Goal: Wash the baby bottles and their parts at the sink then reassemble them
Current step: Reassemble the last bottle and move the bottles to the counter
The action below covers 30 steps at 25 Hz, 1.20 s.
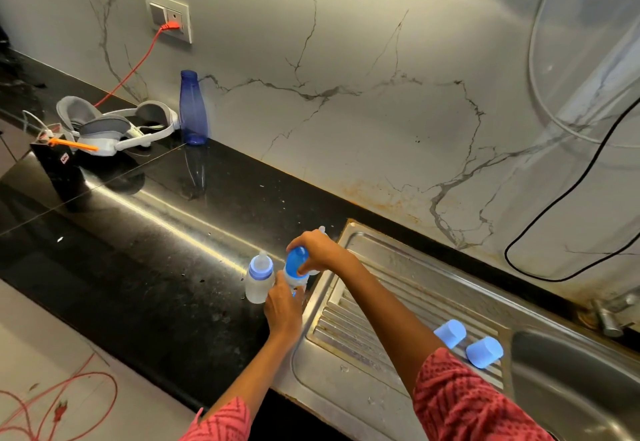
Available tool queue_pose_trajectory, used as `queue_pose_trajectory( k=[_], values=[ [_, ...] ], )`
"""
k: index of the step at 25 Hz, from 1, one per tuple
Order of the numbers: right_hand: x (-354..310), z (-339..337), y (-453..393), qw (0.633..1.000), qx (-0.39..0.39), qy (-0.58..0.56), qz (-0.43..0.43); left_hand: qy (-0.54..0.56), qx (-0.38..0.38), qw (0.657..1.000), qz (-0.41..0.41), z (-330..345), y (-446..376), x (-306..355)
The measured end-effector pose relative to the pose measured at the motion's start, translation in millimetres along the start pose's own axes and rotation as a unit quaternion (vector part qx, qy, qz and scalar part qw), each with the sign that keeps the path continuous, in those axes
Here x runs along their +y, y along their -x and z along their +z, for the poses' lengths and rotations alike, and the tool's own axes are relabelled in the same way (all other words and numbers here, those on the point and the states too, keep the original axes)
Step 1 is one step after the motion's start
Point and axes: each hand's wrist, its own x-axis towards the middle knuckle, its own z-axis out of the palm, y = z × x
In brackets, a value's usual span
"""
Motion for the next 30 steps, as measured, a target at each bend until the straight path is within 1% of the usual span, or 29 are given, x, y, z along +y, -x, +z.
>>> queue_pose_trajectory(
  k=[4, 8, 13, 16, 19, 22, 25, 28, 30],
  values=[
    [6.0, 4.5, 5.5, 0.999, 0.023, -0.047, 0.015, -0.011, -0.008, 1.000, 0.008, -1.2, -4.3, -8.5],
    [2.7, 23.7, 18.9, 0.986, 0.090, -0.131, 0.048, 0.006, -0.041, 0.999, 0.006, -4.2, -8.0, -12.8],
    [-5.9, 26.3, 18.7, 0.984, 0.086, -0.131, 0.080, -0.006, -0.056, 0.998, 0.006, -11.1, -3.7, -4.8],
    [-8.5, 25.6, 17.7, 0.987, 0.078, -0.110, 0.091, -0.054, -0.034, 0.998, 0.013, -26.9, 12.0, -8.4],
    [-7.3, 18.1, 12.2, 0.986, 0.076, -0.123, 0.089, -0.102, 0.000, 0.995, -0.003, -52.3, 24.2, -22.5],
    [-9.2, 13.0, 1.7, 0.987, 0.070, -0.115, 0.087, -0.101, 0.046, 0.994, -0.020, -76.9, 25.4, -28.9],
    [-8.9, 13.5, -5.5, 0.990, 0.055, -0.091, 0.089, -0.085, 0.081, 0.993, -0.003, -89.0, 22.0, -28.2],
    [-7.2, 11.1, -4.9, 0.992, 0.038, -0.087, 0.079, -0.084, 0.087, 0.993, 0.008, -90.7, 15.2, -24.3],
    [-5.8, 7.7, -1.8, 0.994, 0.024, -0.071, 0.074, -0.093, 0.073, 0.993, 0.005, -86.4, 9.7, -21.6]
  ],
)
